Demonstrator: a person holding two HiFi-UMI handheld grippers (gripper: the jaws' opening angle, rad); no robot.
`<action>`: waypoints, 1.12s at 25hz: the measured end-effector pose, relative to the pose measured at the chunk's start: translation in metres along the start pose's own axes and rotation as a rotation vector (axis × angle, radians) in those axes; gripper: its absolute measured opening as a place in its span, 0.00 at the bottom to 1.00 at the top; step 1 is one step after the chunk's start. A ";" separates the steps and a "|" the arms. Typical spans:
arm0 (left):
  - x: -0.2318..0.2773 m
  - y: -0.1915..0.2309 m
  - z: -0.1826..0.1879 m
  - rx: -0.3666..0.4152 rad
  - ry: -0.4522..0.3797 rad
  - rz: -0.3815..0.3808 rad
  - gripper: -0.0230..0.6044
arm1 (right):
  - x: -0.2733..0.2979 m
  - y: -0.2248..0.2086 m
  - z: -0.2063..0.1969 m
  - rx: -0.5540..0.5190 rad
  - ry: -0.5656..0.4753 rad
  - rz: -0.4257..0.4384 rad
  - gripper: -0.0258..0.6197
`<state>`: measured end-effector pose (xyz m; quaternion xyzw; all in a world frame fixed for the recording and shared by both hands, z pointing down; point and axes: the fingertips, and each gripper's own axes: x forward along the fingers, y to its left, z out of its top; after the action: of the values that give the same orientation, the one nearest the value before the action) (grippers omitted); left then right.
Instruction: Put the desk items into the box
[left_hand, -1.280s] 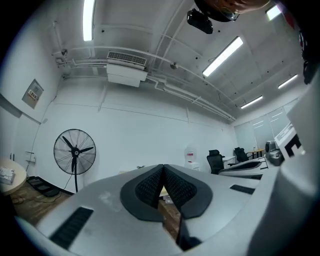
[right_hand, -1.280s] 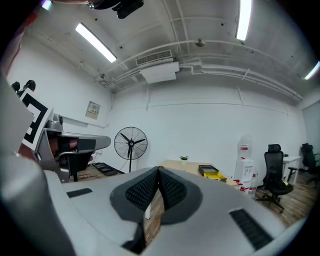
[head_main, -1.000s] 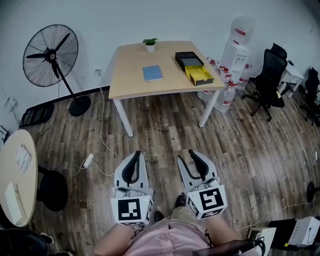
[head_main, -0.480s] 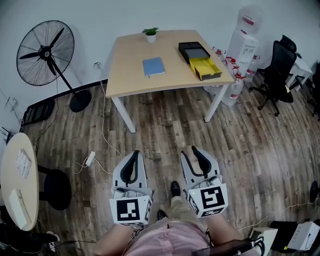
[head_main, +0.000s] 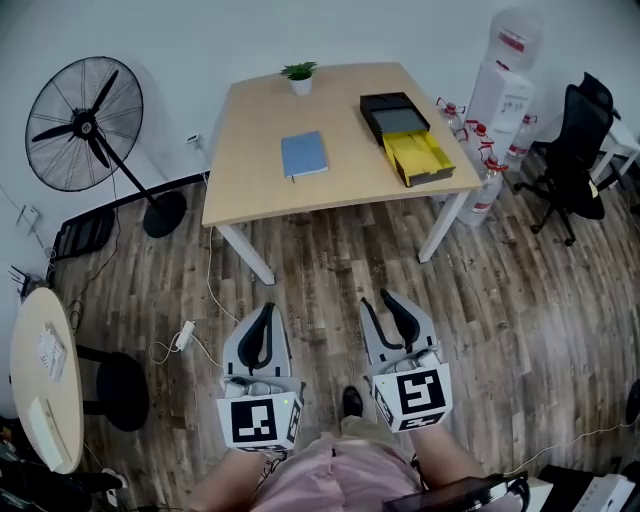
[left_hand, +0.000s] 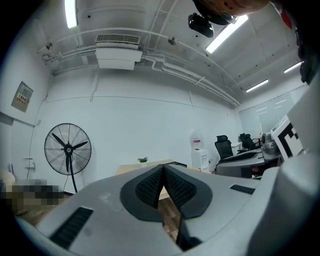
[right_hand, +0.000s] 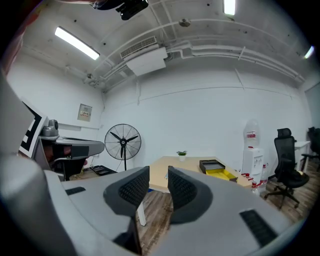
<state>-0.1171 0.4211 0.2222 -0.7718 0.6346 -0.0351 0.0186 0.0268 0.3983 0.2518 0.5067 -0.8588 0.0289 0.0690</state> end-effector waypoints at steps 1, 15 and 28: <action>0.010 -0.001 0.002 0.005 -0.003 0.005 0.05 | 0.008 -0.008 0.003 0.001 -0.005 0.004 0.22; 0.095 0.003 0.009 0.036 -0.009 0.052 0.05 | 0.080 -0.066 0.011 0.003 -0.015 0.042 0.20; 0.178 0.058 -0.020 -0.008 0.022 0.044 0.05 | 0.173 -0.078 -0.005 -0.006 0.054 0.024 0.20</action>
<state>-0.1412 0.2352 0.2432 -0.7572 0.6519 -0.0407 0.0095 0.0123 0.2109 0.2804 0.4951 -0.8629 0.0410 0.0933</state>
